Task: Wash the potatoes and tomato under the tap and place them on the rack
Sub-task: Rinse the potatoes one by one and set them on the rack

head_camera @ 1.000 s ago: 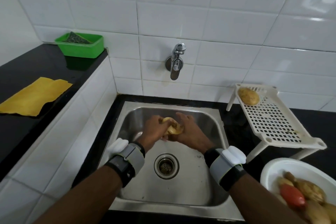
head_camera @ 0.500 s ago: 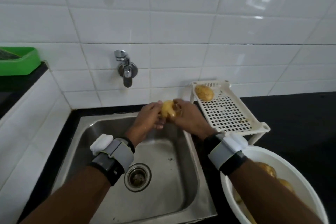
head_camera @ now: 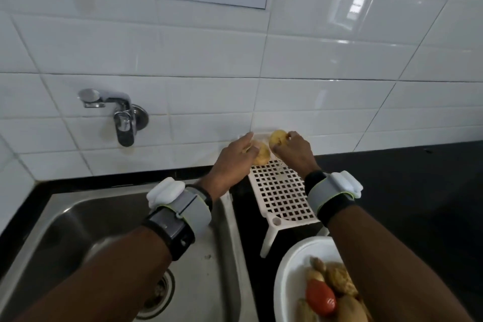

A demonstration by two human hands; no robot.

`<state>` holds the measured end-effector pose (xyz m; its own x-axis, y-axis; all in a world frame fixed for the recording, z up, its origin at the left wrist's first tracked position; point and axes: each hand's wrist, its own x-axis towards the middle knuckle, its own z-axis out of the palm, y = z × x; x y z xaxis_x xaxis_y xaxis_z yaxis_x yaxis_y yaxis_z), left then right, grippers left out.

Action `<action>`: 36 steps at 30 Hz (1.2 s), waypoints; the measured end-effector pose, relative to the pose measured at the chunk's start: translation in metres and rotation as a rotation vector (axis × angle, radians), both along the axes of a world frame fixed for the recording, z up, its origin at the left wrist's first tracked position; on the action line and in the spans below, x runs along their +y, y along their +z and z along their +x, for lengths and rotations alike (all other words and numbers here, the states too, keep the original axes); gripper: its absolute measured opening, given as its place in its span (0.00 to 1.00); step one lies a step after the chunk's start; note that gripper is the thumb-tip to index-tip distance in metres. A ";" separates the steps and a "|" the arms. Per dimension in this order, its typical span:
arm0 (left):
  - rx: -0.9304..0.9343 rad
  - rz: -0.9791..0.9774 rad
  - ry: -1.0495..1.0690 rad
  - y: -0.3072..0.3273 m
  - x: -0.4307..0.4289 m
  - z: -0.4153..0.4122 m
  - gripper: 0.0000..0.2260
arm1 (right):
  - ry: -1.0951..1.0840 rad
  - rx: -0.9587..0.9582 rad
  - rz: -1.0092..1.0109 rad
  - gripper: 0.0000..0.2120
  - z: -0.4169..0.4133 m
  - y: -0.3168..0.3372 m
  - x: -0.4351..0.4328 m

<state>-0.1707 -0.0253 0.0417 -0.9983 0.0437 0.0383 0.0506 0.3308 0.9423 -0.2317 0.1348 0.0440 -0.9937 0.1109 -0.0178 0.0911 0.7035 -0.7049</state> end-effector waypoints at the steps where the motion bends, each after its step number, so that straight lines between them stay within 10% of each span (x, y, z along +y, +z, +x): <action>1: 0.003 0.007 0.010 -0.002 0.000 -0.001 0.22 | 0.003 0.001 0.007 0.20 -0.004 -0.005 0.001; 26: 0.096 0.019 -0.248 -0.016 0.081 0.091 0.10 | 0.178 0.134 0.059 0.14 0.155 -0.005 0.067; 36: -0.046 -0.253 -0.568 -0.044 0.096 0.127 0.11 | 0.432 -0.362 0.306 0.23 0.243 -0.016 0.108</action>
